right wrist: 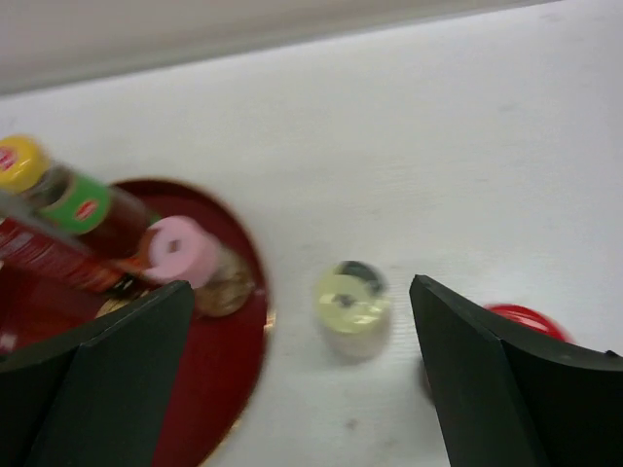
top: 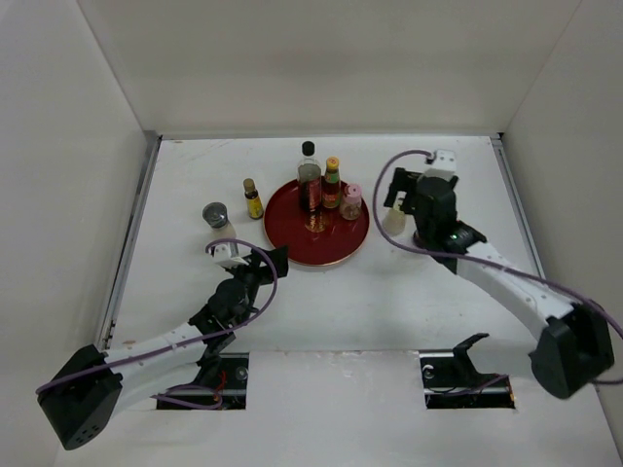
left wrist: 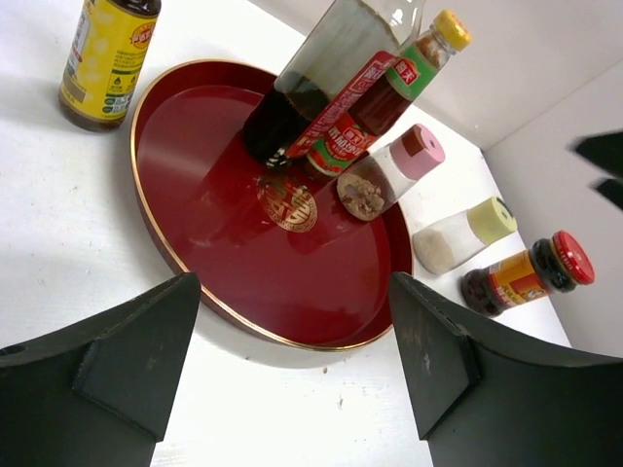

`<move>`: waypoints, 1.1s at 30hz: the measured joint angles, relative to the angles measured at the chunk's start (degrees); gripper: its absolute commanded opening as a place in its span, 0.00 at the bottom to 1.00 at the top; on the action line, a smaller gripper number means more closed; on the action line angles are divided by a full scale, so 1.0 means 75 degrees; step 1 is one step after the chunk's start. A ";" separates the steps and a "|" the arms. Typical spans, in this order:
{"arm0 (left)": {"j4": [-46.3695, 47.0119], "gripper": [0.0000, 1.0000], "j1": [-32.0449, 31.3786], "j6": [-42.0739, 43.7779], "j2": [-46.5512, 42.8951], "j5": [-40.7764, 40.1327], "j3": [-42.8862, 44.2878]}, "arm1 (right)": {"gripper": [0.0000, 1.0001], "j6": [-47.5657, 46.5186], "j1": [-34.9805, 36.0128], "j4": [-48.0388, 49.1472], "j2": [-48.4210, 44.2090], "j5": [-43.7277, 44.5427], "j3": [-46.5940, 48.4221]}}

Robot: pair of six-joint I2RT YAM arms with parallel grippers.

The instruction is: Organize the condiment bottles

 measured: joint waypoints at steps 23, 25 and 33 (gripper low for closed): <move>0.0009 0.78 -0.0058 -0.0023 0.0134 0.0047 0.0000 | 0.84 0.0799 -0.1909 -0.0449 -0.0038 -0.0093 -0.1801; 0.0006 0.78 -0.0055 -0.0023 0.0134 0.0047 0.0000 | 0.70 0.0842 -0.1950 -0.0291 0.0047 -0.0160 -0.1801; 0.0009 0.78 -0.0050 -0.0026 0.0137 0.0050 0.0000 | 0.56 0.0807 -0.1649 -0.0382 -0.0892 0.0361 -0.2413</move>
